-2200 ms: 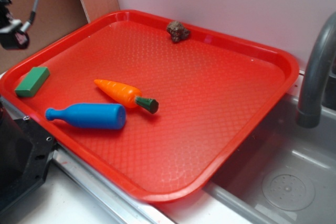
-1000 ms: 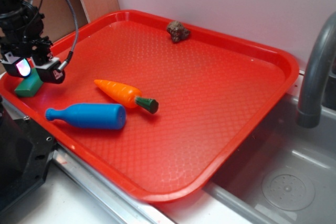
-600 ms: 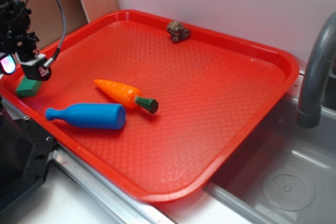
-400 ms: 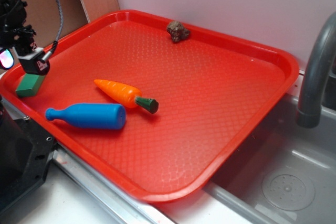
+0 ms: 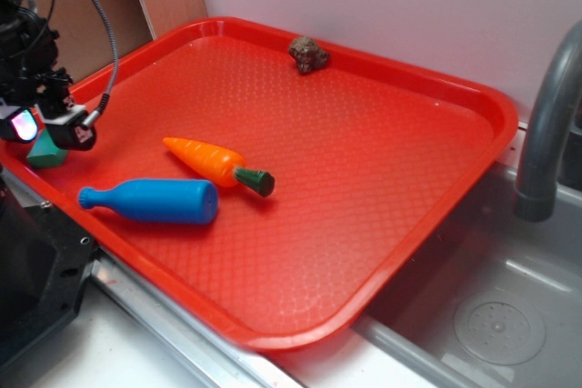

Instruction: Grab the green block.

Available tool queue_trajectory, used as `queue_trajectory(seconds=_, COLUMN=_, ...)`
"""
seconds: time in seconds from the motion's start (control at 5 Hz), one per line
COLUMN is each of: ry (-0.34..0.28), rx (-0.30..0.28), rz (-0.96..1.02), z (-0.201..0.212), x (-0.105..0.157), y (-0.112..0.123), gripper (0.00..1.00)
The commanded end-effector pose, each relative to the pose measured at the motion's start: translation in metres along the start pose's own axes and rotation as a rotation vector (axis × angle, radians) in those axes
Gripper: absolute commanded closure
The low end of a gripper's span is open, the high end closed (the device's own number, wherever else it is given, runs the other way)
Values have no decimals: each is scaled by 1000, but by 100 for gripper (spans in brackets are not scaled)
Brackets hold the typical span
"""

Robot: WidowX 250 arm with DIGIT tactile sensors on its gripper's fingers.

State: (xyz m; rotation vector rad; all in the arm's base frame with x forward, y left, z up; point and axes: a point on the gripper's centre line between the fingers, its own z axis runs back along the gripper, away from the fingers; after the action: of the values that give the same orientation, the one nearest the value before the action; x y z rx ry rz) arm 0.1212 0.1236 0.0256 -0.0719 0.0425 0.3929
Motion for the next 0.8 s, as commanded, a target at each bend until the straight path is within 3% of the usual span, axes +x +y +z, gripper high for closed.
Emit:
queue_trajectory(seconds=0.0, ry=23, rx=7, rz=-44, z=-10, x=7, y=-6, gripper=0)
queue_trajectory(seconds=0.2, ry=7, rx=27, rz=-73, z=-9, x=16, y=-18, gripper=0)
queue_trajectory(seconds=0.4, ry=-23, rx=34, rz=-53, z=-10, x=15, y=-20, gripper=100)
queue_trajectory(seconds=0.6, ry=-33, rx=29, rz=-67, z=-10, x=14, y=-20, gripper=100)
